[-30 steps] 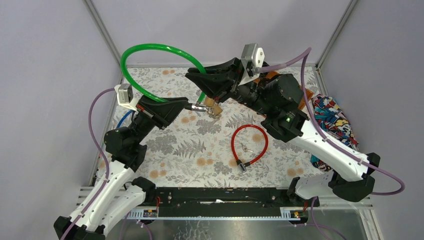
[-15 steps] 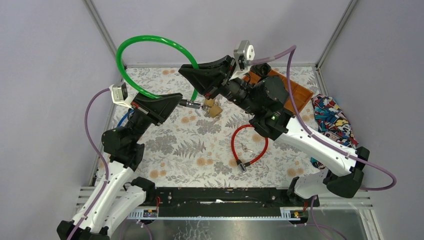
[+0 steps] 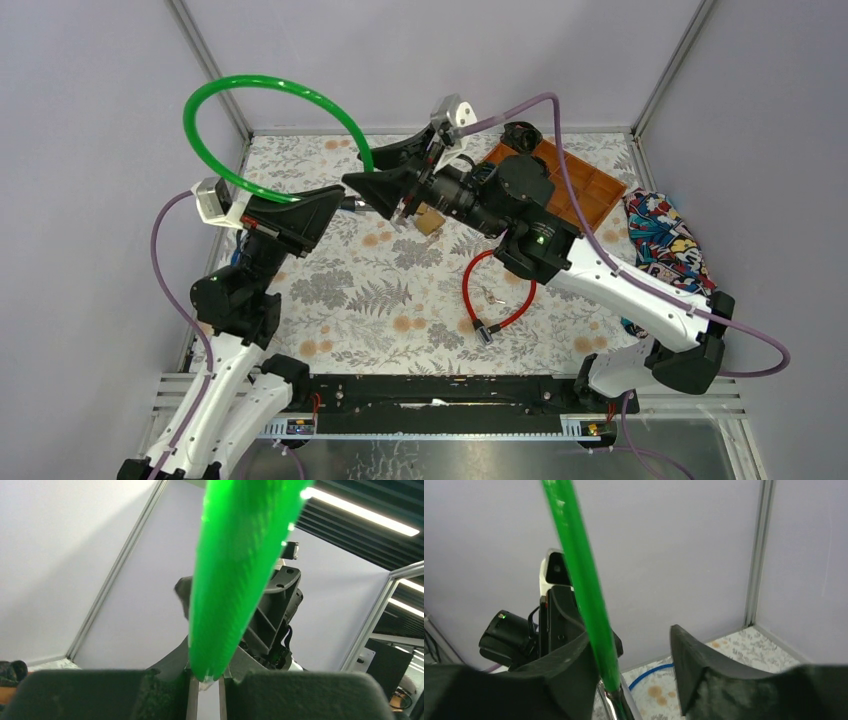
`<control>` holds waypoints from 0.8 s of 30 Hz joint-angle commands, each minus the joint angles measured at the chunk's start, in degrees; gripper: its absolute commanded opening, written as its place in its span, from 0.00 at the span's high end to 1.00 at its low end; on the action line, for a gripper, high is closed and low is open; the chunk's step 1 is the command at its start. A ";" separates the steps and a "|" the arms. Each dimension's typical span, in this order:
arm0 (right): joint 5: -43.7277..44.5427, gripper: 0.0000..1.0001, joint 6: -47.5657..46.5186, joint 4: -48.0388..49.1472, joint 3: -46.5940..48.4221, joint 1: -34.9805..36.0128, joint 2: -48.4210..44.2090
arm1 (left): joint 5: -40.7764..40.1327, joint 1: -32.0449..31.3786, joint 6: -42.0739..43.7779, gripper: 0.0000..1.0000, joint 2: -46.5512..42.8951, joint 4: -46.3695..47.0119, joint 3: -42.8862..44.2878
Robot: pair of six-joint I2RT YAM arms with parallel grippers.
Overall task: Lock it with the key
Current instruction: Lock the lock.
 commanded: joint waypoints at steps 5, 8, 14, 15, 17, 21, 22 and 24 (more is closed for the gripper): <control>-0.33 0.01 -4.46 -16.47 8.15 -0.14 -4.15 | -1.26 0.33 4.55 1.00 -1.89 7.78 -0.79; -8.20 0.00 3.45 -26.12 12.22 -5.36 -4.61 | -1.51 0.36 5.06 1.00 -2.25 7.63 -1.08; -18.71 0.06 20.81 -35.00 12.78 -15.09 -5.26 | -1.37 0.46 5.42 1.00 -2.04 8.03 -0.80; -19.71 0.10 22.62 -34.45 11.98 -15.05 -5.19 | -1.47 0.40 5.42 1.00 -2.01 7.94 -0.74; -24.10 0.23 29.29 -28.79 7.76 -15.06 -5.60 | -1.53 0.43 5.30 1.00 -1.68 7.77 -0.55; -26.61 0.40 34.26 -22.37 2.74 -15.05 -6.65 | -1.42 0.41 5.16 1.00 -1.44 7.67 -0.17; -26.55 0.42 34.69 -21.29 1.91 -15.05 -7.04 | -1.38 0.40 5.07 1.00 -1.40 7.67 -0.10; -26.98 0.42 36.35 -18.87 -0.43 -15.04 -7.55 | -1.44 0.47 5.00 1.00 -1.31 7.43 0.03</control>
